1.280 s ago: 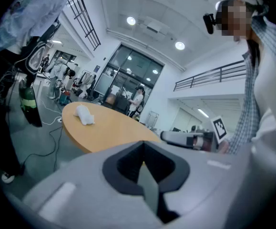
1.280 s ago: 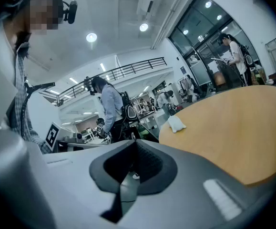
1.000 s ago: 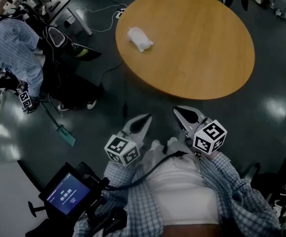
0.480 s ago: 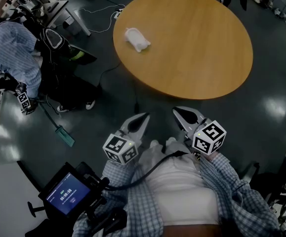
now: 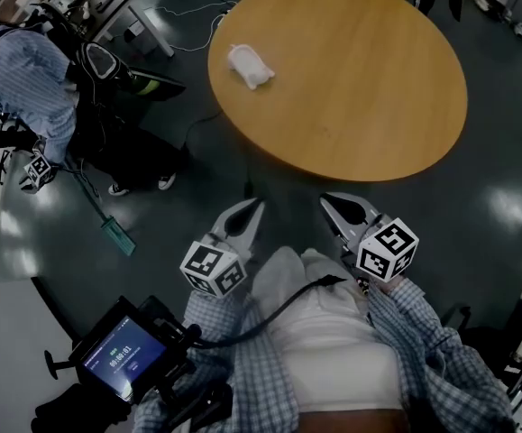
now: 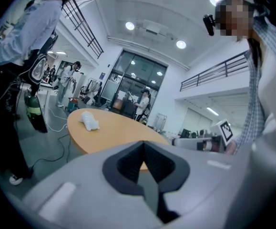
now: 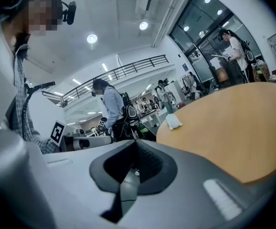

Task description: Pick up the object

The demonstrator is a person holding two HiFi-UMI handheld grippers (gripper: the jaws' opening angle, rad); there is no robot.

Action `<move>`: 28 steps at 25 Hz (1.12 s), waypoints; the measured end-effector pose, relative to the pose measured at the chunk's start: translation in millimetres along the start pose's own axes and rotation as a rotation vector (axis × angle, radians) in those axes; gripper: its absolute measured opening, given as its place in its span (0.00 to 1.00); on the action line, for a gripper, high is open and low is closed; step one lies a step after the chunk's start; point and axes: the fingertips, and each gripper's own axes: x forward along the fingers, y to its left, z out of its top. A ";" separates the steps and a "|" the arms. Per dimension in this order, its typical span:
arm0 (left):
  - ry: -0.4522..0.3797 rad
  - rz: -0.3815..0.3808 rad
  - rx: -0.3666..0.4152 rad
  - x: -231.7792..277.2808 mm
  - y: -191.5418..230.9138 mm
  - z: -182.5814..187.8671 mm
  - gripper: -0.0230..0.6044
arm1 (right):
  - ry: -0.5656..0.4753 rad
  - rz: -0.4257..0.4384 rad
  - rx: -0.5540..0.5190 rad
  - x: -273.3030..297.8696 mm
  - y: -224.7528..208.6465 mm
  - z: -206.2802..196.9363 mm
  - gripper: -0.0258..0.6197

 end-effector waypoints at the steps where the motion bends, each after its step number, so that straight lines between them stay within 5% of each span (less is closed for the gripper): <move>1: -0.003 0.002 -0.005 0.9 -1.8 -1.3 0.03 | 0.001 0.002 0.005 -2.7 -1.6 -0.5 0.04; 12: 0.012 0.001 -0.011 36.4 19.0 -0.8 0.03 | 0.010 -0.051 0.025 3.0 -39.5 6.3 0.04; 28: 0.086 -0.017 0.063 139.5 129.0 53.4 0.03 | 0.027 -0.105 0.017 103.9 -127.3 78.3 0.04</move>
